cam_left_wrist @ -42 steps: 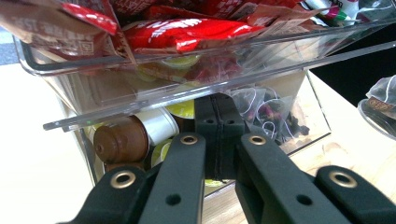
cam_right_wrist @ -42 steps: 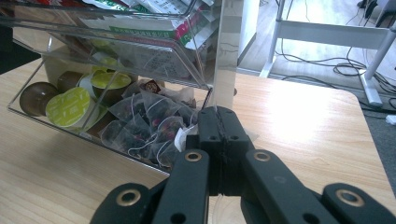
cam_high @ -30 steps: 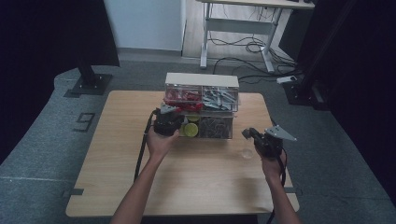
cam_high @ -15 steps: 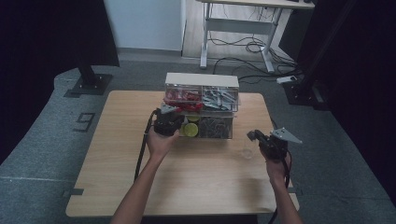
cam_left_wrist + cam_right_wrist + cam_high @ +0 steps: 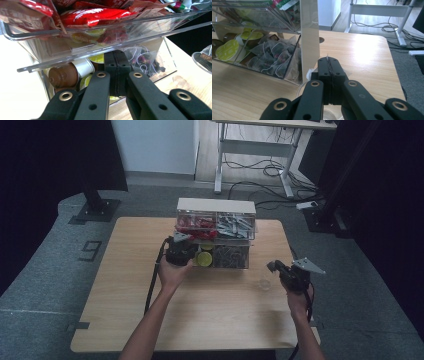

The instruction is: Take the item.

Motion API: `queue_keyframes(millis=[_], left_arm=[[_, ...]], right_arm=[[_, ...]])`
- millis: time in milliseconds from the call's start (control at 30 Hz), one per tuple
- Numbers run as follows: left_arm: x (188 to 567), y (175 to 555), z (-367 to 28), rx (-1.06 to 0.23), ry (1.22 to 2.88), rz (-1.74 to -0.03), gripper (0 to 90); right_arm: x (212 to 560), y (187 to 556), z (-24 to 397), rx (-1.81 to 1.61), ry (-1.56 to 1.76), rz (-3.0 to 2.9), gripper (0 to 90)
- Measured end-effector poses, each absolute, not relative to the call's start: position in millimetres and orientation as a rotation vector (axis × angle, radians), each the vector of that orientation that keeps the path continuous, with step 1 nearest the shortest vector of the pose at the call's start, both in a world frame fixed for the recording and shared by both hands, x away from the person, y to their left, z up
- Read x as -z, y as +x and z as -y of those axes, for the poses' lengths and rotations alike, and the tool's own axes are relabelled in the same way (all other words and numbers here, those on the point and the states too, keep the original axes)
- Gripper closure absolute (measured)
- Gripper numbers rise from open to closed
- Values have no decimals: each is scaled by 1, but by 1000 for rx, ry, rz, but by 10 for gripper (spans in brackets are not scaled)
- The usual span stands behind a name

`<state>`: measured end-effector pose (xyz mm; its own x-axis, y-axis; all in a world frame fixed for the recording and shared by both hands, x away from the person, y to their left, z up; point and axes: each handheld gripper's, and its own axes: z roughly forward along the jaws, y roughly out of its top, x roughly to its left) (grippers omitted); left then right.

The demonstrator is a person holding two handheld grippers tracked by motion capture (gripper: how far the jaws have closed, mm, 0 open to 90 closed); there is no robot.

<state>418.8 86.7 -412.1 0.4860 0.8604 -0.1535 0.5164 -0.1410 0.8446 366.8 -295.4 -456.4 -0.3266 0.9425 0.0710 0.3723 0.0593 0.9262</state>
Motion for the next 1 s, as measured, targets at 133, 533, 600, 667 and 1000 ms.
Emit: queue_keyframes(millis=[133, 533, 600, 667, 1000], left_arm=[[412, 419, -87, -465, 1804, -1160, 900], [413, 418, -88, -453, 1797, -1160, 900], [413, 418, -89, -456, 1795, -1164, 900], [413, 418, -90, -457, 1794, -1163, 900], [420, 416, -91, -448, 1803, -1172, 900]], right_arm=[[457, 366, 294, -1242, 1308, -1756, 756], [462, 357, 296, -1272, 1316, -1754, 640], [465, 353, 296, -1286, 1312, -1761, 632], [468, 346, 297, -1300, 1307, -1765, 629], [479, 325, 306, -1392, 1323, -1776, 607]])
